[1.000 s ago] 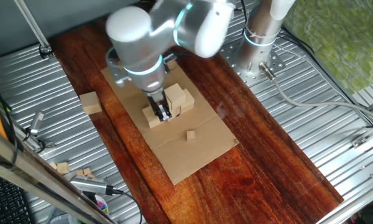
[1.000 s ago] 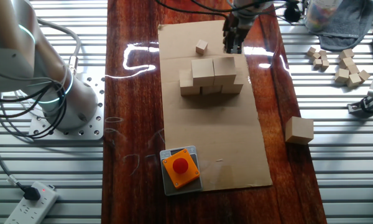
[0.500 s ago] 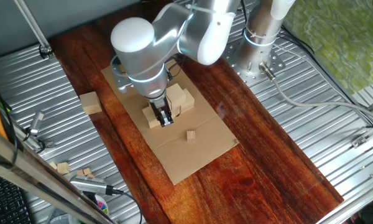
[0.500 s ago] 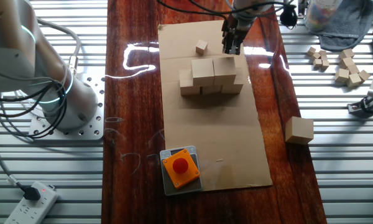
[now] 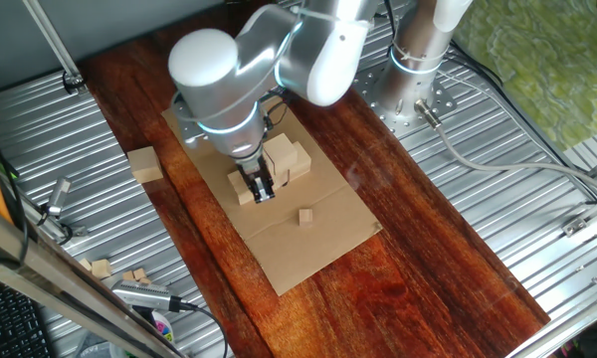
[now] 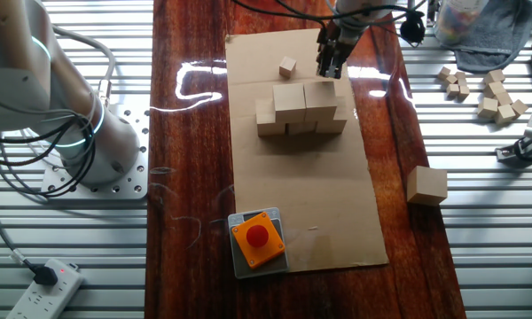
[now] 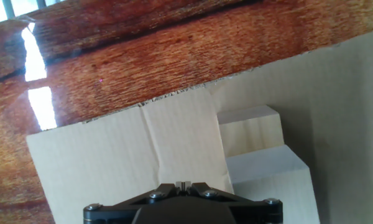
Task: Stack the blocks into a pyramid shape
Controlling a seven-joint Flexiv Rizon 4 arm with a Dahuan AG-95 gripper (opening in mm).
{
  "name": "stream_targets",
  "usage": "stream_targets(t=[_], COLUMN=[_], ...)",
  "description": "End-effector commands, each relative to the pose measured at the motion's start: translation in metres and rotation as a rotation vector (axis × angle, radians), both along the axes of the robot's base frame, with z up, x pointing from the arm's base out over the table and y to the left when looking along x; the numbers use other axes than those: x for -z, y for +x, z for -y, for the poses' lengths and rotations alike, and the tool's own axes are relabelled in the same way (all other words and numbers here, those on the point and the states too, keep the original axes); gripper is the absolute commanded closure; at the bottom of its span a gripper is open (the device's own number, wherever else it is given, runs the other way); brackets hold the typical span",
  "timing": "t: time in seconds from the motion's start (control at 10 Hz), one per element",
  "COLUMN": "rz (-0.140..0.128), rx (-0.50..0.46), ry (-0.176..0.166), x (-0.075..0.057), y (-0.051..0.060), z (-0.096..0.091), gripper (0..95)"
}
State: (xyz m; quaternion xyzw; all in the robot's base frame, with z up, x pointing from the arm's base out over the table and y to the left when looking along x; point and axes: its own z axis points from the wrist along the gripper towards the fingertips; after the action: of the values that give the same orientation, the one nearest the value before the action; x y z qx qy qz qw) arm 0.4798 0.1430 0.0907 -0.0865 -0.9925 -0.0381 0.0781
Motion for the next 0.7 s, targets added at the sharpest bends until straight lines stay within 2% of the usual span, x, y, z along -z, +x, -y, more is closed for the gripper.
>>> stream_targets(t=[0.1,0.4,0.7], rz=[0.016,0.017,0.007], rx=[-0.04,-0.056,-0.115], ry=[-0.01,-0.011,-0.016], x=[-0.0018,-0.0018,-0.0018], y=[-0.0023,-0.0023,-0.0023], z=[0.0011,0.0011,0.0011], gripper=[95.0,95.0,95.0])
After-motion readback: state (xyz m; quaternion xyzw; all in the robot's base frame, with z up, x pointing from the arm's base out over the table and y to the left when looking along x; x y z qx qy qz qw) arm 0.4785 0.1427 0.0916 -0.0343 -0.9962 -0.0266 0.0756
